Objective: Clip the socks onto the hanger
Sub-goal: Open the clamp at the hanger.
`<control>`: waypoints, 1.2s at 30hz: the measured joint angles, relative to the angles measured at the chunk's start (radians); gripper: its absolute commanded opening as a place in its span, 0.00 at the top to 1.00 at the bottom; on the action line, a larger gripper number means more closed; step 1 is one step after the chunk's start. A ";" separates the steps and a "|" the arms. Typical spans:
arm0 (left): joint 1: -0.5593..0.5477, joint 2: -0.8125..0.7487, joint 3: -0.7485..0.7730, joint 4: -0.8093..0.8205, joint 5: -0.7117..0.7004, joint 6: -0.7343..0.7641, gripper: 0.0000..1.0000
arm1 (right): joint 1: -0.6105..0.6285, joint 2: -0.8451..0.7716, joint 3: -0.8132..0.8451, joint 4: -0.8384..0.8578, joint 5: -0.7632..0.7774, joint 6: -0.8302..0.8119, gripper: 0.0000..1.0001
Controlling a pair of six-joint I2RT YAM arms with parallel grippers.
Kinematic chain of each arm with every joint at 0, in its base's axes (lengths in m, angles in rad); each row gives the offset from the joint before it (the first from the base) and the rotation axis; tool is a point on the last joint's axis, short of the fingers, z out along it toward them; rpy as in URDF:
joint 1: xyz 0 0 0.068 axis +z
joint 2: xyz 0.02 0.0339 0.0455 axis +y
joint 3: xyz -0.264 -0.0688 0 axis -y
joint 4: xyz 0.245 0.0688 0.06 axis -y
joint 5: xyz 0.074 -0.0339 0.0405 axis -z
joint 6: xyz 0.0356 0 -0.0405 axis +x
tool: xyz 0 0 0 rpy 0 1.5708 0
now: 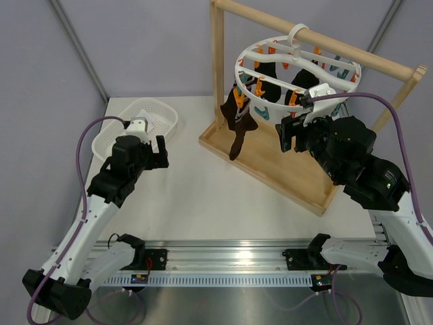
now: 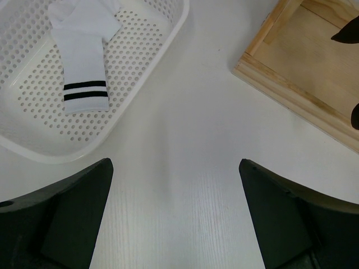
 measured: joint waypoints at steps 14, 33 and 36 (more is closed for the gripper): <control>0.000 0.000 0.000 0.000 0.016 0.000 0.01 | -0.199 -0.002 -0.050 0.051 -0.232 -0.023 0.26; 0.000 0.000 0.000 0.000 0.039 0.000 0.01 | -0.218 -0.079 -0.200 0.248 -0.348 0.022 0.36; 0.000 -0.002 0.000 0.001 0.057 0.000 0.01 | -0.219 -0.089 -0.217 0.285 -0.349 0.039 0.36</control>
